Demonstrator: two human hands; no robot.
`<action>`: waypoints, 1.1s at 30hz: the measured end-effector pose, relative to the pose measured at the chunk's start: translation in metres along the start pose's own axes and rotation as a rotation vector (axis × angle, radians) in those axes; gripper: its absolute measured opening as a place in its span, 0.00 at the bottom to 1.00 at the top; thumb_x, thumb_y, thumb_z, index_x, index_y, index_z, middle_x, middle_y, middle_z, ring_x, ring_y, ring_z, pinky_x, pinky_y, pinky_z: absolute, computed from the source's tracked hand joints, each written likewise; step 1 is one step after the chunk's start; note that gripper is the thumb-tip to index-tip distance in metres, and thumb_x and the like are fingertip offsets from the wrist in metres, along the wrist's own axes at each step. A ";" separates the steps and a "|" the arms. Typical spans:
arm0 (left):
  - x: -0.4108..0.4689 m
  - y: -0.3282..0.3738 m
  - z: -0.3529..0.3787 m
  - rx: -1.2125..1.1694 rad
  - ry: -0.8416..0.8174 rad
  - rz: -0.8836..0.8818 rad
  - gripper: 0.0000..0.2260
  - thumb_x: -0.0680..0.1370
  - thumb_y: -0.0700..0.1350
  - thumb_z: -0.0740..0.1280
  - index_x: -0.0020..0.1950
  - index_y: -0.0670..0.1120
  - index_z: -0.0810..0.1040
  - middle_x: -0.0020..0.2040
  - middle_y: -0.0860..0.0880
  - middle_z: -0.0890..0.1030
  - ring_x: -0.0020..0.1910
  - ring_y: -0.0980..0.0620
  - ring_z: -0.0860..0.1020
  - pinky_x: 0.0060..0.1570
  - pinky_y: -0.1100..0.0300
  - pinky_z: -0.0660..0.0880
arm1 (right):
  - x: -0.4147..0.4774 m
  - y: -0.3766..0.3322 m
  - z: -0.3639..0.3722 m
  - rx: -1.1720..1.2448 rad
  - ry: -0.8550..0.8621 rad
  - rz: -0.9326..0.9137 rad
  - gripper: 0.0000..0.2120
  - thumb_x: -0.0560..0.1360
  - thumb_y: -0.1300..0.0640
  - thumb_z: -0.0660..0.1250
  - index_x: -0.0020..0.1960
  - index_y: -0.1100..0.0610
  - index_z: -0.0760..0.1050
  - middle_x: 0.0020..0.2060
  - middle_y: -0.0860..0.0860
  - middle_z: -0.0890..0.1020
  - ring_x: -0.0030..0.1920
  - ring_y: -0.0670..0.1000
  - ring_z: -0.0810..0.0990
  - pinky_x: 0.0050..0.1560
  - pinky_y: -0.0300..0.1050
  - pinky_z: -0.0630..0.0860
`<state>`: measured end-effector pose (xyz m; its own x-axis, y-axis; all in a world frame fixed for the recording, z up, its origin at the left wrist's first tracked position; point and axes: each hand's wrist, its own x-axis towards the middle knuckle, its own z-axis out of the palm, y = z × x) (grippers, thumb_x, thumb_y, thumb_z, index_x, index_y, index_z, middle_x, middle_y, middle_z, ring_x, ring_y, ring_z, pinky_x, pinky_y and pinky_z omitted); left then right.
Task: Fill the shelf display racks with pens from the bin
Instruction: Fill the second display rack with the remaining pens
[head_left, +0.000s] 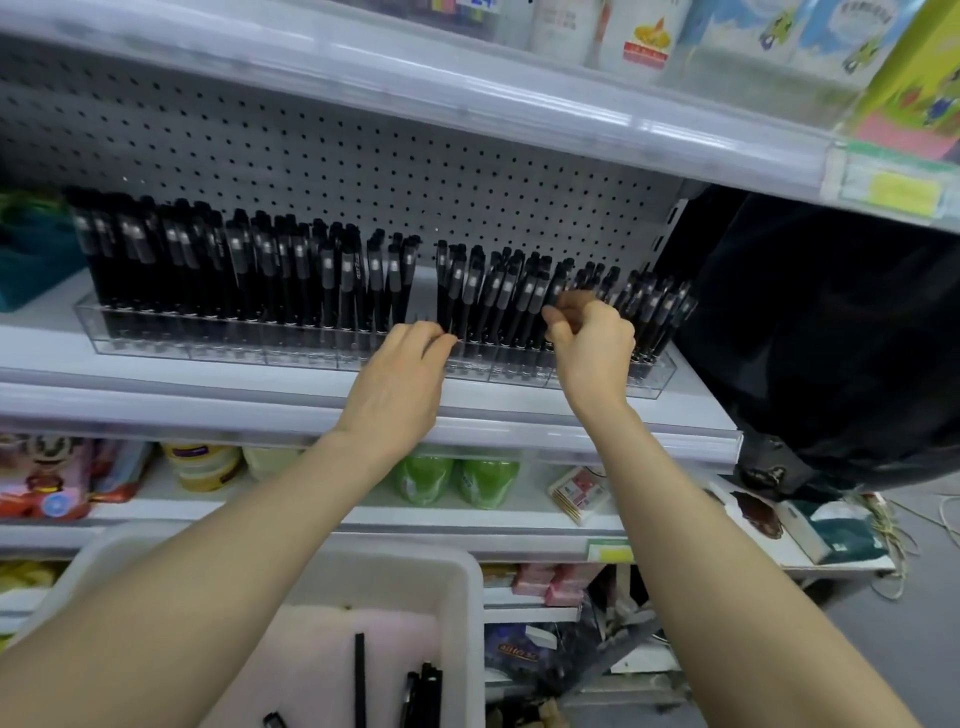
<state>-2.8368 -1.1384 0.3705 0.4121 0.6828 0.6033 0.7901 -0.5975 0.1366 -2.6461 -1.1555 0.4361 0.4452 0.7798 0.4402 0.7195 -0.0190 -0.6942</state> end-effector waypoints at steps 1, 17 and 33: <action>0.000 0.000 -0.001 -0.007 -0.008 0.001 0.23 0.71 0.32 0.72 0.66 0.38 0.75 0.59 0.43 0.76 0.57 0.43 0.72 0.56 0.51 0.76 | 0.000 0.000 0.000 0.005 0.007 0.005 0.11 0.79 0.54 0.66 0.57 0.59 0.80 0.45 0.53 0.85 0.46 0.54 0.82 0.54 0.51 0.78; -0.082 -0.029 -0.029 -0.125 -0.030 0.062 0.18 0.76 0.40 0.70 0.65 0.41 0.77 0.61 0.43 0.76 0.59 0.41 0.74 0.55 0.48 0.75 | -0.094 -0.020 0.001 0.047 0.043 0.019 0.09 0.78 0.57 0.67 0.57 0.57 0.80 0.45 0.47 0.83 0.47 0.45 0.79 0.52 0.40 0.75; -0.221 -0.090 -0.029 -0.033 -0.091 0.067 0.26 0.72 0.35 0.71 0.70 0.42 0.73 0.59 0.40 0.77 0.56 0.40 0.71 0.64 0.49 0.64 | -0.290 -0.007 0.079 -0.489 -0.689 0.225 0.08 0.70 0.56 0.70 0.47 0.56 0.74 0.48 0.56 0.81 0.50 0.58 0.80 0.43 0.45 0.74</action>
<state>-3.0119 -1.2473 0.2476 0.5043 0.6752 0.5384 0.7448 -0.6556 0.1245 -2.8225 -1.3317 0.2686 0.2959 0.9271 -0.2299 0.8718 -0.3605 -0.3318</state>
